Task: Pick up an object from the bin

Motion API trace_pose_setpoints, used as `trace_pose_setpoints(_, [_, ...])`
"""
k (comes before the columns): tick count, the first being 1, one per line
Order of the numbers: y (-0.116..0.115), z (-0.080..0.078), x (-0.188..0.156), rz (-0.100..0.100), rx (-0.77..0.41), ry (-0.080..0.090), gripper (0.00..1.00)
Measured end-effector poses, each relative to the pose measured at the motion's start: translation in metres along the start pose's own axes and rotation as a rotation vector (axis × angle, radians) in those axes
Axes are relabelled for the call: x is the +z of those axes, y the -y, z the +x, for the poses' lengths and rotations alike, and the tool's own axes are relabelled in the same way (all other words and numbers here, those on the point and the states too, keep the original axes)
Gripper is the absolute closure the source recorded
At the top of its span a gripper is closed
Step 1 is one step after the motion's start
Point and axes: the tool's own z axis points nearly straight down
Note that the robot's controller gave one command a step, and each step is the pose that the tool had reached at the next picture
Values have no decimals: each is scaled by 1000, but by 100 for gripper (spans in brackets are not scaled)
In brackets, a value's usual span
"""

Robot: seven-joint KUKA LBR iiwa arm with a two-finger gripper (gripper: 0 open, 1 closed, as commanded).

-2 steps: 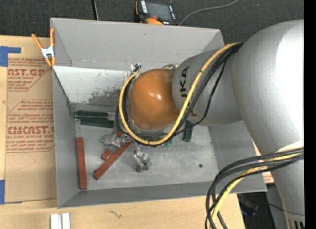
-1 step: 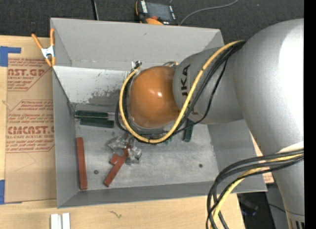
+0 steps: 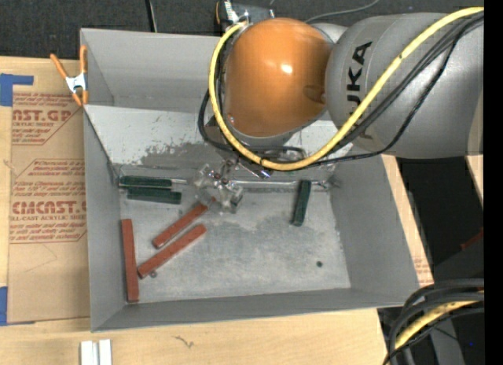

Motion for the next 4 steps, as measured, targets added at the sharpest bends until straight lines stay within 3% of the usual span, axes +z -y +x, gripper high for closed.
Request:
trace_pose_setpoints(1, [-1,2,5,-6,0,-6,0])
trace_pose_setpoints(2, [-1,2,5,-6,0,-6,100])
trace_pose_setpoints(3, [-1,2,5,-7,0,-6,0])
trace_pose_setpoints(4, [-14,-12,158,-14,-135,-12,0])
